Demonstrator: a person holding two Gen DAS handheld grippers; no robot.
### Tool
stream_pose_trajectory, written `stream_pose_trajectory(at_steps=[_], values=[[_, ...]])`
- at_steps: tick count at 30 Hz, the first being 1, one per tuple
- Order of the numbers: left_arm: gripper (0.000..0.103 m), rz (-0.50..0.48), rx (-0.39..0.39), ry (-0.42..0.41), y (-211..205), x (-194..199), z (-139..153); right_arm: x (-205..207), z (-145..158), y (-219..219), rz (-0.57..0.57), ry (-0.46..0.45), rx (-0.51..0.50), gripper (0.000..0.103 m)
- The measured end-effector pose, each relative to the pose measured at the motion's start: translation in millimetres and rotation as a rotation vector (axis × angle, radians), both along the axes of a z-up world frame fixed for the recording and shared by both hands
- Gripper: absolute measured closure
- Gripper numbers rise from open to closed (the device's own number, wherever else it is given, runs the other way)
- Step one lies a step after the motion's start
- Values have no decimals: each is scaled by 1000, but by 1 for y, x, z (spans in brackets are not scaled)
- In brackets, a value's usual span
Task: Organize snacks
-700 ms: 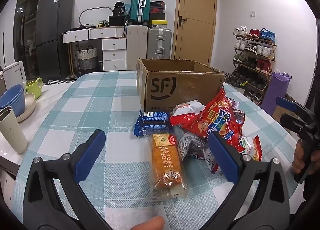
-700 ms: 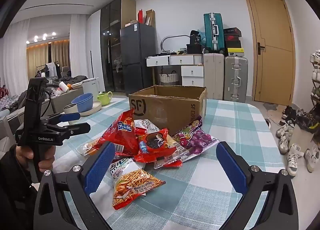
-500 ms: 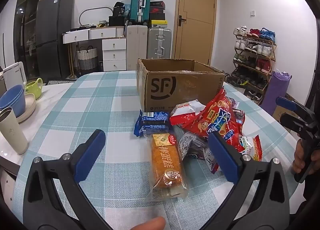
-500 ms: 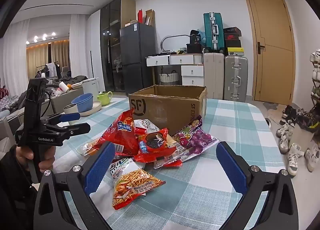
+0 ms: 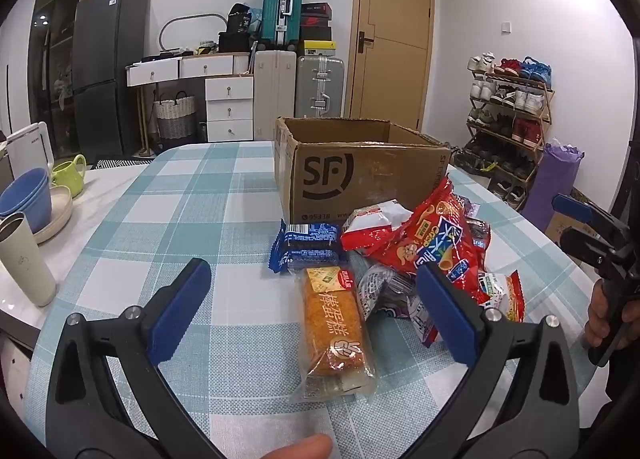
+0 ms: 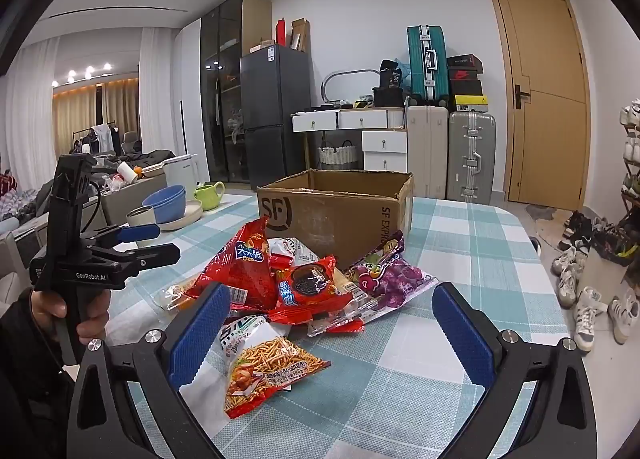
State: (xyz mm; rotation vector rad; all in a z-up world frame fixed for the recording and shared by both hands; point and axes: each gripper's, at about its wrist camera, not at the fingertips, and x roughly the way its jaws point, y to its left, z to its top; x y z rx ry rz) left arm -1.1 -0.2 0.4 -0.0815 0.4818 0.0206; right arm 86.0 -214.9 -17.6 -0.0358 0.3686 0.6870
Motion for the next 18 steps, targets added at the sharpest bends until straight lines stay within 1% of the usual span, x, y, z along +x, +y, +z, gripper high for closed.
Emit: stream_pose_trajectory(at_steps=[18], values=[[1,0,1,-2,3,1,0,0,0,0,-2,2,-2,0]])
